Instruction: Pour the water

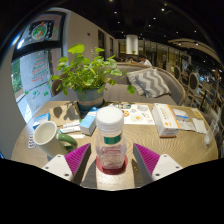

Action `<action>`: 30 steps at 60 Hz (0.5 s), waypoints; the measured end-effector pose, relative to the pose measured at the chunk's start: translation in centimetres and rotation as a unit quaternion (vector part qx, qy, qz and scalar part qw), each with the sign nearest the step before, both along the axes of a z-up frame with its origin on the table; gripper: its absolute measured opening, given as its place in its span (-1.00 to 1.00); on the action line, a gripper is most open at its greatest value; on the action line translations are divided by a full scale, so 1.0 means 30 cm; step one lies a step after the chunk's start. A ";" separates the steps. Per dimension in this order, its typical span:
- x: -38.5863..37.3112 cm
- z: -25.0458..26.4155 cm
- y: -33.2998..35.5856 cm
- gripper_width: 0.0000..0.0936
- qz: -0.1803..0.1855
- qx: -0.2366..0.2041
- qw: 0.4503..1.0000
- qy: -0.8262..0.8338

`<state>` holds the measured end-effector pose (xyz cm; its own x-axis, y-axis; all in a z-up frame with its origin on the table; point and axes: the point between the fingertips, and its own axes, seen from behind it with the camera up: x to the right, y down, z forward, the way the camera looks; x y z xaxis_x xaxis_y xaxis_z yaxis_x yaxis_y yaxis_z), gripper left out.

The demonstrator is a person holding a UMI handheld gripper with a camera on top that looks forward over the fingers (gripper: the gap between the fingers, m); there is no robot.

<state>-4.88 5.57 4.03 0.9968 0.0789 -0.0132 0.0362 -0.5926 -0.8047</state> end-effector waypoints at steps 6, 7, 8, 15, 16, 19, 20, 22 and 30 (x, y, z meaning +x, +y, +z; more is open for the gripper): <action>0.014 0.072 -0.091 0.85 -0.007 -0.006 1.000 -0.028; 0.013 0.089 -0.111 0.84 -0.009 -0.007 0.999 -0.032; 0.010 0.108 -0.131 0.83 -0.009 -0.008 0.999 -0.035; -0.024 0.247 -0.304 0.83 -0.016 -0.022 0.999 -0.045; -0.029 0.266 -0.330 0.82 -0.018 -0.023 0.999 -0.046; -0.045 0.320 -0.408 0.82 -0.023 -0.029 0.998 -0.050; -0.051 0.336 -0.433 0.82 -0.023 -0.030 0.998 -0.051; -0.064 0.368 -0.481 0.82 -0.025 -0.030 0.998 -0.052; -0.104 0.457 -0.648 0.83 -0.030 -0.036 0.997 -0.058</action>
<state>-8.01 -13.88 17.73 0.9948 0.0216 0.0992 0.0892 -0.6521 -0.7529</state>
